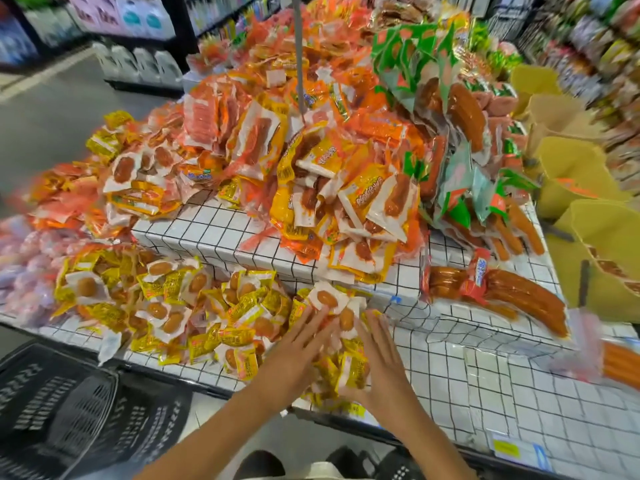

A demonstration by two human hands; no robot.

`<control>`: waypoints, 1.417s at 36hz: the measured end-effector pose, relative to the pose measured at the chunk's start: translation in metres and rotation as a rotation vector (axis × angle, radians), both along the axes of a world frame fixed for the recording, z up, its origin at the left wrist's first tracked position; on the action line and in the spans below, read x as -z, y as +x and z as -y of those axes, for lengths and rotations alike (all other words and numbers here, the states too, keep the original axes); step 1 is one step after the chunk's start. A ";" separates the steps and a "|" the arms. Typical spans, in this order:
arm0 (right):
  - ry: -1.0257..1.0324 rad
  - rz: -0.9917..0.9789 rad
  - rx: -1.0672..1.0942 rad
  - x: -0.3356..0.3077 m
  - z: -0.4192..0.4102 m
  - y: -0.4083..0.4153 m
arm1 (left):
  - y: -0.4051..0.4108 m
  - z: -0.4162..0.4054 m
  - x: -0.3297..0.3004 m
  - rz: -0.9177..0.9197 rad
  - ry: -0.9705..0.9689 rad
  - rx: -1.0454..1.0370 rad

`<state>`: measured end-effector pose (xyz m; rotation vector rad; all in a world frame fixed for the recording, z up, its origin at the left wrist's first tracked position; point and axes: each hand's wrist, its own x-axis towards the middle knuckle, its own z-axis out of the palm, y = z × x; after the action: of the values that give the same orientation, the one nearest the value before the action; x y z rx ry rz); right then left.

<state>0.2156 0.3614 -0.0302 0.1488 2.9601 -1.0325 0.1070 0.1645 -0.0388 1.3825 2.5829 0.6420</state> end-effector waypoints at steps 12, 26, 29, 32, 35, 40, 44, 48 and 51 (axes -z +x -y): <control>0.060 0.089 0.017 0.020 -0.008 -0.014 | -0.017 -0.012 -0.008 0.002 -0.268 0.019; -0.031 0.072 0.308 -0.018 0.025 0.049 | -0.028 0.039 -0.029 0.094 0.041 0.163; -0.071 0.116 0.402 -0.020 0.040 0.074 | -0.026 0.054 -0.033 0.106 0.065 0.198; -0.126 0.164 0.478 -0.018 0.058 0.099 | -0.019 0.069 -0.035 0.150 0.111 0.233; -0.162 0.176 0.505 -0.014 0.076 0.123 | -0.005 0.085 -0.039 0.169 0.124 0.214; -0.187 0.202 0.481 -0.007 0.100 0.158 | 0.024 0.104 -0.031 0.251 0.108 0.212; -0.293 0.219 0.522 0.010 0.111 0.193 | 0.051 0.108 -0.018 0.281 0.035 0.210; -0.284 0.249 0.577 0.028 0.116 0.241 | 0.083 0.095 -0.012 0.297 -0.082 0.236; -0.274 0.209 0.607 0.032 0.114 0.281 | 0.114 0.078 -0.006 0.319 -0.171 0.283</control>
<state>0.4967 0.2477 -0.0621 1.1210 2.5904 -1.3487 0.2214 0.0869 -0.0324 1.4216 2.0943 0.5322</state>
